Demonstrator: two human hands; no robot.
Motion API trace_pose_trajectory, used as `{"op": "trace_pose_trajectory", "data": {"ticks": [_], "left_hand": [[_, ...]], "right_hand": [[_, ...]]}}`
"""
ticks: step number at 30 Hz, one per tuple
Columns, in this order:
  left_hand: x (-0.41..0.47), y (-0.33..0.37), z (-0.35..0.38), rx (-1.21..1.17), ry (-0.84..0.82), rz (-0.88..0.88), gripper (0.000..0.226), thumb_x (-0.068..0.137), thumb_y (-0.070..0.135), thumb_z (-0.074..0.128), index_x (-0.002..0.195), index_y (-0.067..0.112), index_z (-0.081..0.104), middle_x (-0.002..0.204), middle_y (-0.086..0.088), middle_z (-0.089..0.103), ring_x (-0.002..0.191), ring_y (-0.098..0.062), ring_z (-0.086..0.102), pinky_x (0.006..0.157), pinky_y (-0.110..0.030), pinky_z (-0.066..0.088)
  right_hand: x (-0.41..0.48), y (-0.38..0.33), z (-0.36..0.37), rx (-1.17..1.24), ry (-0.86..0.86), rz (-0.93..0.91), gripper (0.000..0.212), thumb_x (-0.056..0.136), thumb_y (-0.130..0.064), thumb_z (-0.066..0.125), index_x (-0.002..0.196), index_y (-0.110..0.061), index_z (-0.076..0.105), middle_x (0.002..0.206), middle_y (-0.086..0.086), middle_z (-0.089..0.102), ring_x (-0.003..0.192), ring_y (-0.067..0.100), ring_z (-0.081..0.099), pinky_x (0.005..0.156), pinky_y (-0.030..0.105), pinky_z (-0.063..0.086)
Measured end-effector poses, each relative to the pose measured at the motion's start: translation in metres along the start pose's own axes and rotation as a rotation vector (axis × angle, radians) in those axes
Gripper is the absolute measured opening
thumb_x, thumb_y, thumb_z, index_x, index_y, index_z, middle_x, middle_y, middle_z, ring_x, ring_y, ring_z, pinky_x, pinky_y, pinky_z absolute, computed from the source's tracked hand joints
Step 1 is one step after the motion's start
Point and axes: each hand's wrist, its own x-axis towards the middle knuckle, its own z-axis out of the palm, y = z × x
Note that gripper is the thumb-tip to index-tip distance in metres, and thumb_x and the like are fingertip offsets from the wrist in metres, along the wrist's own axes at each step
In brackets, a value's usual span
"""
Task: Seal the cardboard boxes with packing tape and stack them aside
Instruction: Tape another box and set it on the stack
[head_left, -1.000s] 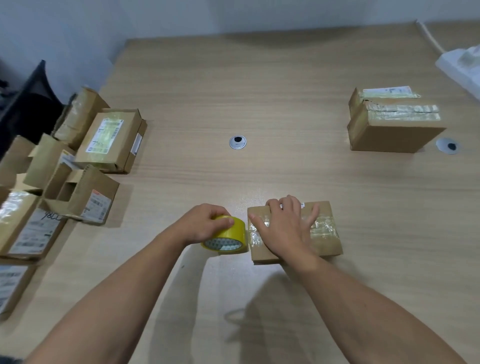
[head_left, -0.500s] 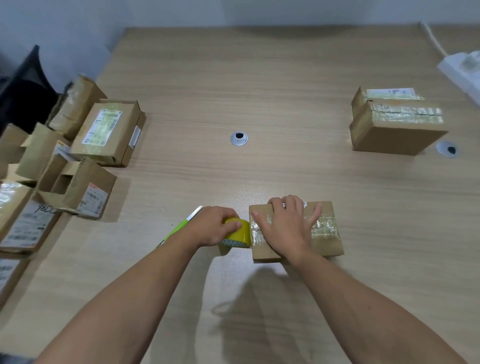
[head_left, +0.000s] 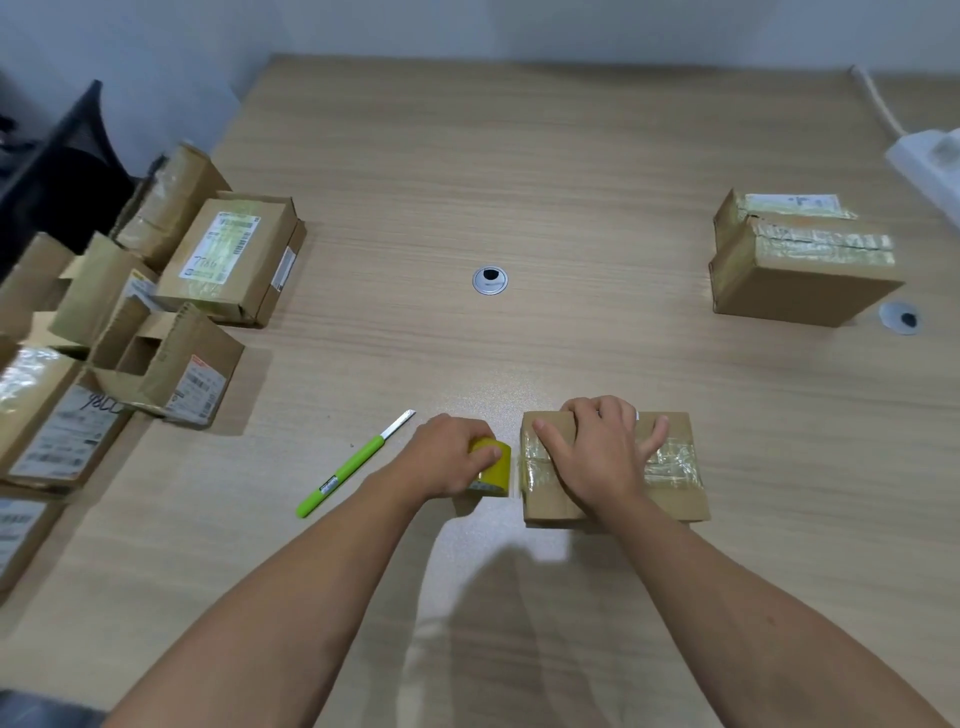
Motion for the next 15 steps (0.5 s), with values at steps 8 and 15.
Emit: {"op": "trace_pose_trajectory", "data": {"ticks": [8,15], "left_hand": [[-0.003,0.005,-0.006,-0.117,-0.004,-0.029,0.03,0.097,0.038,0.058,0.112,0.014,0.07,0.11,-0.008,0.066,0.103,-0.023,0.058,0.084,-0.032,0.045],[-0.011,0.0,-0.001,-0.113,0.146,-0.062,0.034,0.09,0.052,0.06,0.105,0.023,0.072,0.103,0.0,0.062,0.1,-0.019,0.055,0.088,-0.038,0.047]], "right_hand": [[-0.002,-0.001,-0.014,-0.068,-0.123,-0.069,0.065,0.091,-0.075,0.037,0.142,-0.035,0.043,0.147,-0.006,0.036,0.15,0.016,0.01,0.114,0.067,-0.01],[0.001,-0.007,-0.009,-0.081,-0.123,0.0,0.058,0.096,-0.069,0.031,0.136,-0.032,0.05,0.153,-0.004,0.036,0.152,0.017,0.007,0.115,0.066,-0.01]]}}
